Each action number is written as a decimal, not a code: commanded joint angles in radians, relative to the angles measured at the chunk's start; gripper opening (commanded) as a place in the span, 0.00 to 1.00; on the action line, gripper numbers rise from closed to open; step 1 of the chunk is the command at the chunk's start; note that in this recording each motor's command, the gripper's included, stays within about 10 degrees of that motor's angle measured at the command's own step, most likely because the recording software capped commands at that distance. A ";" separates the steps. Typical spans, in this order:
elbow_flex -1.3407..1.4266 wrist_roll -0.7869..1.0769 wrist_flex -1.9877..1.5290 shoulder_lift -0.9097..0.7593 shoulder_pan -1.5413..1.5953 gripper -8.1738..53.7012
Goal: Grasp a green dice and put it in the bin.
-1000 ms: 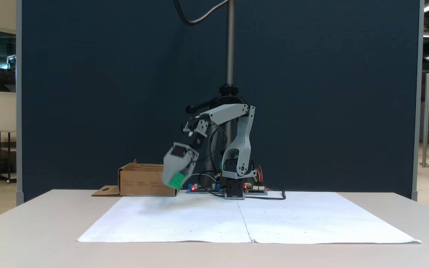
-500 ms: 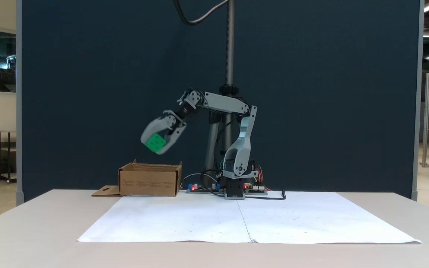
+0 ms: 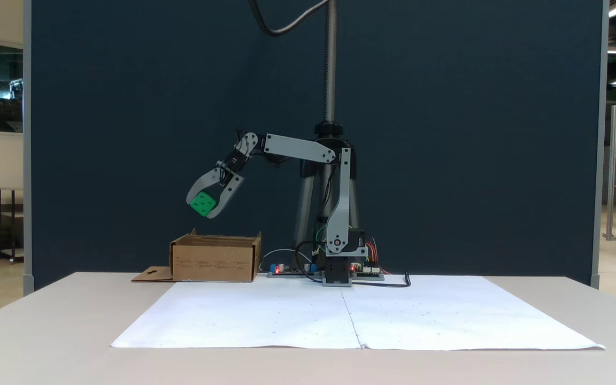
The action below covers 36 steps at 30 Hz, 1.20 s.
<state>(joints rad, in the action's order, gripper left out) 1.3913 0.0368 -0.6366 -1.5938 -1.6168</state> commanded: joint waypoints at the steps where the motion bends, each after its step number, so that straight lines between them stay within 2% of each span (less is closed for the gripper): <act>1: -0.052 -0.034 -0.048 -0.020 -0.052 0.33; 9: -0.051 0.074 -0.132 0.057 -0.170 0.33; 15: -0.012 0.084 -0.130 0.078 -0.163 0.33; 16: -0.008 0.084 -0.130 0.078 -0.161 0.38; 18: 0.018 0.083 -0.126 0.078 -0.149 0.66; 19: 0.031 0.084 -0.124 0.078 -0.141 0.68; 22: 0.044 0.084 -0.115 0.078 -0.126 0.86; 28: 0.044 0.075 -0.025 0.077 -0.110 0.84; 32: 0.041 -0.066 0.190 0.049 -0.031 0.82; 36: 0.040 -0.089 0.241 -0.023 0.089 0.82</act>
<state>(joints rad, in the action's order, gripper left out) 1.4496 0.0061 -0.4556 -1.5432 -1.5539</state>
